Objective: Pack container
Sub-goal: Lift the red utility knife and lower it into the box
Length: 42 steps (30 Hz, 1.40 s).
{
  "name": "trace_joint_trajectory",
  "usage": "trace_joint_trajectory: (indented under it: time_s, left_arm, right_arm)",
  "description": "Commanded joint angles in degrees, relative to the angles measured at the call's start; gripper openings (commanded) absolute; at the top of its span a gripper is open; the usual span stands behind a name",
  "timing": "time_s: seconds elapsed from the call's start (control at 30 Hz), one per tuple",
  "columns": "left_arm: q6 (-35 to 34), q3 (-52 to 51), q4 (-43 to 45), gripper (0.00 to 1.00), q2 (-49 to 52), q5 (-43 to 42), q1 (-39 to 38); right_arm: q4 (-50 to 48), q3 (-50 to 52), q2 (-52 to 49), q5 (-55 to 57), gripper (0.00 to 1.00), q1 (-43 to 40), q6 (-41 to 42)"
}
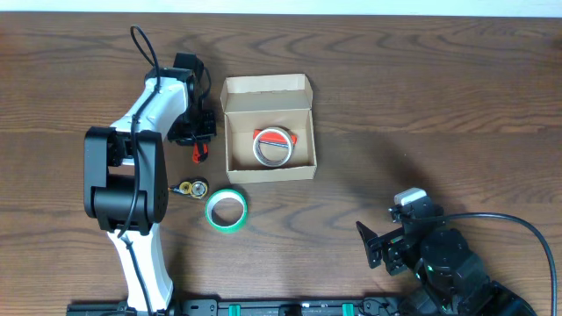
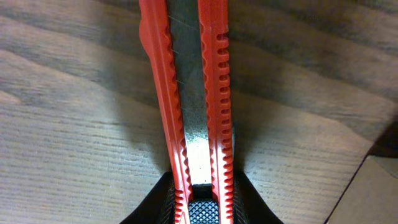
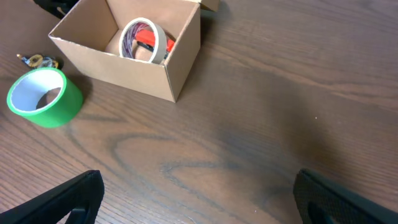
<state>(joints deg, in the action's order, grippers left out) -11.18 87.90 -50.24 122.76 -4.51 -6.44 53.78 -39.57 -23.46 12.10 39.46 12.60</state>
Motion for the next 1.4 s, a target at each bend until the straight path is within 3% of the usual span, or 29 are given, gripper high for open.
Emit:
trace_joint_trajectory:
  time_s: [0.0,0.97,1.27,1.37]
  left_arm:
    - [-1.14,1.22,0.35,0.21,-2.29,0.5,0.11]
    - [-3.19,1.22,-1.22,0.21,-22.97,2.16,-0.81]
    - [-3.41,1.22,-1.95,0.24,-26.4,3.87,-10.56]
    - [-6.71,1.22,-1.88,0.24,-26.36,5.7,-15.54]
  right_arm:
    - [0.04,0.02,0.35,0.55,0.99,0.33,0.63]
    - [0.04,0.02,0.35,0.55,0.99,0.33,0.63]
    - [0.04,0.02,0.35,0.55,0.99,0.33,0.63]
    - [0.04,0.02,0.35,0.55,0.99,0.33,0.66]
